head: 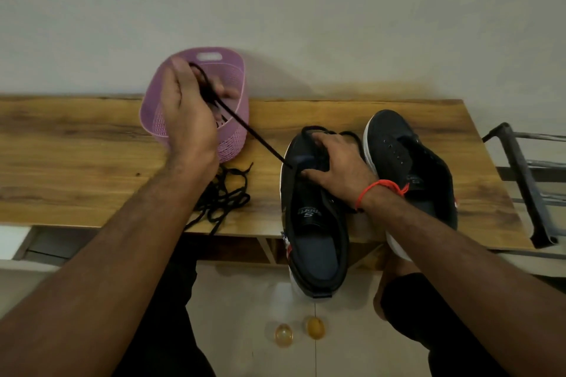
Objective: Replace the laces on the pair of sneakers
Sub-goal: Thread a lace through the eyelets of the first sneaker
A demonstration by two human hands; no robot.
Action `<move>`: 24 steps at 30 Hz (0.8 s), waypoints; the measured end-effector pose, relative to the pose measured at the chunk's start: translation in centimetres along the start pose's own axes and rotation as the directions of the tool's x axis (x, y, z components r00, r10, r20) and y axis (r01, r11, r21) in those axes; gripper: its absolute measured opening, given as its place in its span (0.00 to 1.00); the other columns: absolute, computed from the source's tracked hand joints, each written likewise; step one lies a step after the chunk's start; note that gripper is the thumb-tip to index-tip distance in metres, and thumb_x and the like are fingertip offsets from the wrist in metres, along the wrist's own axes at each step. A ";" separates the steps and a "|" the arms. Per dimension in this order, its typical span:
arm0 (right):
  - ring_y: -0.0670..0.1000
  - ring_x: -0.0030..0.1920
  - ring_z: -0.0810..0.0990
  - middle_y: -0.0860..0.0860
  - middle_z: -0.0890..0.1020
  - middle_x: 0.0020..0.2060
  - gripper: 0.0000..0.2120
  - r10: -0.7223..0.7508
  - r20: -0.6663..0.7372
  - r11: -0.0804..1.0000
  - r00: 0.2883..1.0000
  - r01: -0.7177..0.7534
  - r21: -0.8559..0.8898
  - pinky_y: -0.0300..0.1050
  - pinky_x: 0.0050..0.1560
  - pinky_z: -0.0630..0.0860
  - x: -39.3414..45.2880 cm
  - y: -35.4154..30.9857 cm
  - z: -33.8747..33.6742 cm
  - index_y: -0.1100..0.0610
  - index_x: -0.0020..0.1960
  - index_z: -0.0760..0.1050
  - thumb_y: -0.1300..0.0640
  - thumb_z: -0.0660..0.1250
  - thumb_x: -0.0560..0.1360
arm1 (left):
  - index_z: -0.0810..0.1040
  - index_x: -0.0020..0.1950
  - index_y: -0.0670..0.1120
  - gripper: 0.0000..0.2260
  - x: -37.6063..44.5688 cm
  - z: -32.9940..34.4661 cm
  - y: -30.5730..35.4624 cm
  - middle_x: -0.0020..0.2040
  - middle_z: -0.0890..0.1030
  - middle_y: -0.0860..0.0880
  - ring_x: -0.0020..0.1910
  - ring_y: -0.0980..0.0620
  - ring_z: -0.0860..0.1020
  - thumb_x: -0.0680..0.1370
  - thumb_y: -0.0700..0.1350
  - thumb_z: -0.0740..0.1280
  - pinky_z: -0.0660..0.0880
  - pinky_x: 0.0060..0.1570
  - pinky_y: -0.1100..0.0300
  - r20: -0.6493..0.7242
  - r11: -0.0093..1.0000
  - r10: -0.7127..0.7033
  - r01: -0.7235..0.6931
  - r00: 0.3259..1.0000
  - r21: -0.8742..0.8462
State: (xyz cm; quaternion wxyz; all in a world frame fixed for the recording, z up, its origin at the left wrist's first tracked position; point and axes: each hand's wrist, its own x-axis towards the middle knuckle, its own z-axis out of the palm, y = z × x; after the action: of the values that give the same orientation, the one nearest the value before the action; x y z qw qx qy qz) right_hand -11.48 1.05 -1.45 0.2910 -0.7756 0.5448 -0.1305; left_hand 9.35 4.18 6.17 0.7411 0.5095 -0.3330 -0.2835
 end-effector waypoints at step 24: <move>0.57 0.71 0.67 0.54 0.68 0.72 0.38 -0.005 0.018 1.000 1.000 0.005 -0.010 0.55 0.73 0.65 0.3 0.3 0.1 0.55 0.78 0.60 0.52 0.74 0.73 | 0.75 0.55 0.53 0.14 -0.4 0.0 -3.0 0.40 0.77 0.57 0.37 0.56 0.74 0.82 0.62 0.61 0.68 0.32 0.61 0.226 0.705 -0.471 0.210 0.853 0.677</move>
State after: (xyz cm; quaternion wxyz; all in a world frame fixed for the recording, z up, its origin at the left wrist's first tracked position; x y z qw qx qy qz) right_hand -11.52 0.72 -1.75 0.2918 -0.7795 0.5408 -0.1213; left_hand 8.88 3.57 3.22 0.3801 0.7150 -0.4439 -0.3839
